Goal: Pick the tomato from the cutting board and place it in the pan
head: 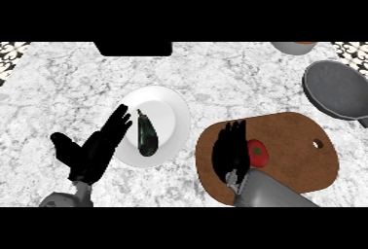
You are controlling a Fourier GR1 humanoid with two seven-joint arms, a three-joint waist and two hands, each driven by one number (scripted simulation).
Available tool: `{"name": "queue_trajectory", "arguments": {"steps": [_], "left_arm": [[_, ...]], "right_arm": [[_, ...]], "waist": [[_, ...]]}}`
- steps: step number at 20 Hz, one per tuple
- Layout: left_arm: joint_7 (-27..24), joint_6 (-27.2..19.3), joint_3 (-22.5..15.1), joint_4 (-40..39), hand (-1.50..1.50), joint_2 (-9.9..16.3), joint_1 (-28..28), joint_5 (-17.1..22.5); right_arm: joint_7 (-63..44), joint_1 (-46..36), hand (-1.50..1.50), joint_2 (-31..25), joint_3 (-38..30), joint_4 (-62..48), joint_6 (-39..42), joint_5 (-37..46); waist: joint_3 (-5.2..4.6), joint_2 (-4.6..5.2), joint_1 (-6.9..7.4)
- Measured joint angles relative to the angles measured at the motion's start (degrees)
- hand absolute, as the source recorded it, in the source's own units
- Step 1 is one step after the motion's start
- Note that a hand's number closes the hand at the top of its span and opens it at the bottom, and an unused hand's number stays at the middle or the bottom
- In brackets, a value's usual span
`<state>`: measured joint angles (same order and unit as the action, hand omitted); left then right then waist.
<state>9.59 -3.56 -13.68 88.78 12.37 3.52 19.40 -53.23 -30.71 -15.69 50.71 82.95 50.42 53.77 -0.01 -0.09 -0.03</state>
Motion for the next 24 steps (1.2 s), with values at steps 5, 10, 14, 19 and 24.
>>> {"name": "queue_trajectory", "arguments": {"steps": [5, 10, 14, 19, 24], "left_arm": [[0.74, 1.21, 1.18, 0.15, 0.0, -0.18, -0.14, -0.39], [1.28, 1.48, 1.75, 0.2, 0.0, -1.06, 0.55, -1.4], [1.86, 1.64, 2.13, 0.01, 0.0, -1.85, 0.97, -1.99], [2.08, 1.59, 1.87, 0.93, 0.0, -3.14, -0.14, -2.89], [1.42, 1.78, 2.71, 1.0, 0.0, -2.52, -1.3, -2.79]], "right_arm": [[2.44, 0.86, 1.5, -1.44, -1.76, -0.52, 0.89, 4.43], [9.18, 0.23, 1.5, -4.82, -0.3, -2.08, -3.15, 8.67], [13.27, -0.51, 1.5, -5.37, 1.77, -3.66, -5.85, 12.86], [17.28, -1.07, 1.5, -5.94, 0.83, -4.86, -10.01, 16.81], [9.02, 1.3, 1.5, 0.65, -15.11, -5.6, -19.6, 11.37]], "waist": [[-0.01, 0.03, 0.13], [0.01, 0.1, 0.31], [-0.02, 0.06, 0.36], [-0.05, 0.0, 0.37], [0.22, 0.15, -1.06]]}}
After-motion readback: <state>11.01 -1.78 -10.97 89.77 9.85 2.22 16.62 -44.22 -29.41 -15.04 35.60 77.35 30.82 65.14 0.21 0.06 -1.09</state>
